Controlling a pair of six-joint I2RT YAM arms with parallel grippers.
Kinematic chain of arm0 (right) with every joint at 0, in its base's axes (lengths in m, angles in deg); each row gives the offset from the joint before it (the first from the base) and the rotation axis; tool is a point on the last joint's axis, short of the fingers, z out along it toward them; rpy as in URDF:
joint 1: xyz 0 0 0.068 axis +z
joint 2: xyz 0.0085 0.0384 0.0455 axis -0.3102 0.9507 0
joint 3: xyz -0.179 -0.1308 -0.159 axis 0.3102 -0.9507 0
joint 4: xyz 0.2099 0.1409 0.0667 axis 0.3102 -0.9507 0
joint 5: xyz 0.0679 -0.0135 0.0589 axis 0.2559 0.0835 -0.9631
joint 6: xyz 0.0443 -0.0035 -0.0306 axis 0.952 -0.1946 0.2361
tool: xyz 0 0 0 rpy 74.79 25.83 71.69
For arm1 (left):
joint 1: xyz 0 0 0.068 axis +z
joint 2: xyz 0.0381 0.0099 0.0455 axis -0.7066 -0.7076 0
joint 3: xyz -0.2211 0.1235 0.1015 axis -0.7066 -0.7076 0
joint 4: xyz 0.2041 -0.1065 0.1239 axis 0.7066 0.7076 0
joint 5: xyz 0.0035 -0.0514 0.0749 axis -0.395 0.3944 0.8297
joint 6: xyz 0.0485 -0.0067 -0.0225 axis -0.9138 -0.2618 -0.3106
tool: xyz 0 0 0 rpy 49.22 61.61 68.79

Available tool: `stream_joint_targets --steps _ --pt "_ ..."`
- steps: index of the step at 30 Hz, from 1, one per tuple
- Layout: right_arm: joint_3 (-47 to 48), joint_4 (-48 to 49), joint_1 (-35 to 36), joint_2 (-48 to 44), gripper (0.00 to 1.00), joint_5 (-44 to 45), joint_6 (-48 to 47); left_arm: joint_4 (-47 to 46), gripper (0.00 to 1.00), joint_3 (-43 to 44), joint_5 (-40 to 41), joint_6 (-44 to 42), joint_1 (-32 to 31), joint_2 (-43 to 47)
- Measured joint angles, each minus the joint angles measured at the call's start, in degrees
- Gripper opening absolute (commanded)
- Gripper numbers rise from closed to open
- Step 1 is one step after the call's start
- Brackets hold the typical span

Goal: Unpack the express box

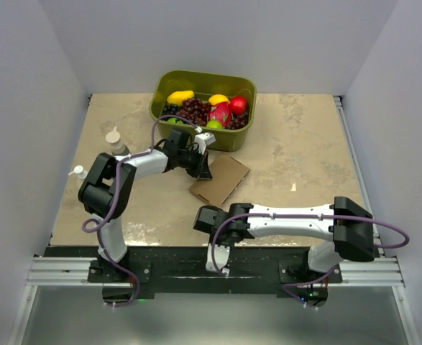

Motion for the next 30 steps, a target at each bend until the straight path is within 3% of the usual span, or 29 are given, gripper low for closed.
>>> stream_joint_targets --steps 30 --pt "0.1 1.1 -0.7 0.5 0.0 0.4 0.9 0.2 0.05 0.7 0.1 0.9 -0.1 -0.6"
